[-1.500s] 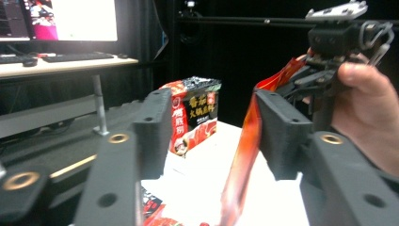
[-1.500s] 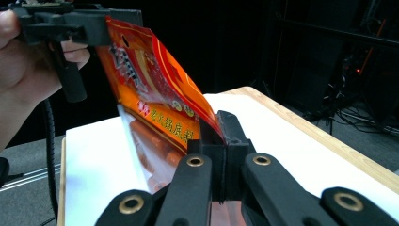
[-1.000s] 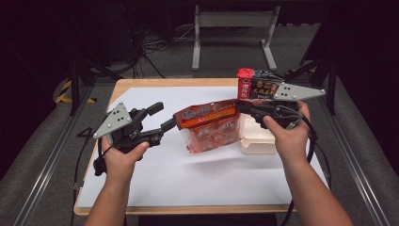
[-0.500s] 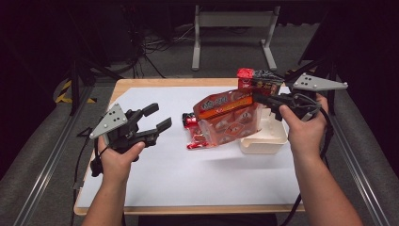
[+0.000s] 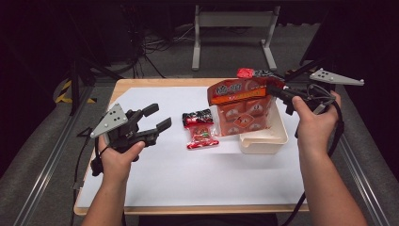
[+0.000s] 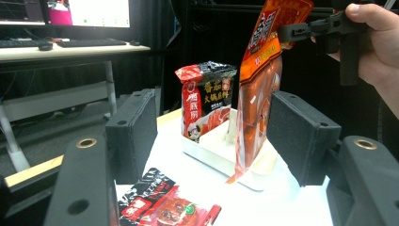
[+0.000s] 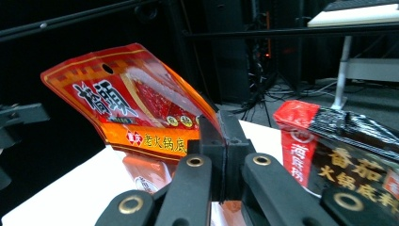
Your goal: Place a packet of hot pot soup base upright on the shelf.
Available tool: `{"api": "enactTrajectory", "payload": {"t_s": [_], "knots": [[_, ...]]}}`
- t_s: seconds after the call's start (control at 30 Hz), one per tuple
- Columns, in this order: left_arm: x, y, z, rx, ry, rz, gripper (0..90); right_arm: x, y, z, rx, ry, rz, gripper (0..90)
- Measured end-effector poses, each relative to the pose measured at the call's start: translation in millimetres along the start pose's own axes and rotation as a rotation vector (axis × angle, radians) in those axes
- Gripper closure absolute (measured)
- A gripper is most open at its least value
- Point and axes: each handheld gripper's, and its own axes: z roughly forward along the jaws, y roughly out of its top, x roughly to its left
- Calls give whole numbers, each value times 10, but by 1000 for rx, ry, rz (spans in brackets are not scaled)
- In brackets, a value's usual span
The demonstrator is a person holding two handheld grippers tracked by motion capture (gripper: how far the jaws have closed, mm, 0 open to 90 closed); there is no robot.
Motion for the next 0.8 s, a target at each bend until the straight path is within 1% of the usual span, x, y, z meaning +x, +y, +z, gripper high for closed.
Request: {"api": "enactTrajectory", "payload": {"t_s": [0.27,0.3,0.4,0.43,0.53,0.57,0.6,0.67,0.8], "knots": [[-3,-10,44,3,-8,1,363,-124,-9,-46,-12,-58,32,900],[-3,-10,44,3,-8,1,364,-124,-9,-46,-12,-58,32,900],[-3,-15,66,11,-9,7,370,-177,-7,-61,-12,-87,59,900],[-4,-19,75,10,-10,6,370,-177,-7,-61,-12,-87,59,900],[-6,-27,85,14,-12,5,372,-234,-11,-66,-16,-103,91,900],[-7,-29,86,14,-13,3,372,-268,-17,-63,-22,-108,112,900],[-6,-30,85,14,-14,3,372,-268,-17,-63,-22,-108,112,900],[-3,-30,82,15,-14,3,372,-300,-26,-60,-23,-112,131,900],[8,-31,75,15,-12,4,372,-418,-64,-34,-29,-109,204,900]]}}
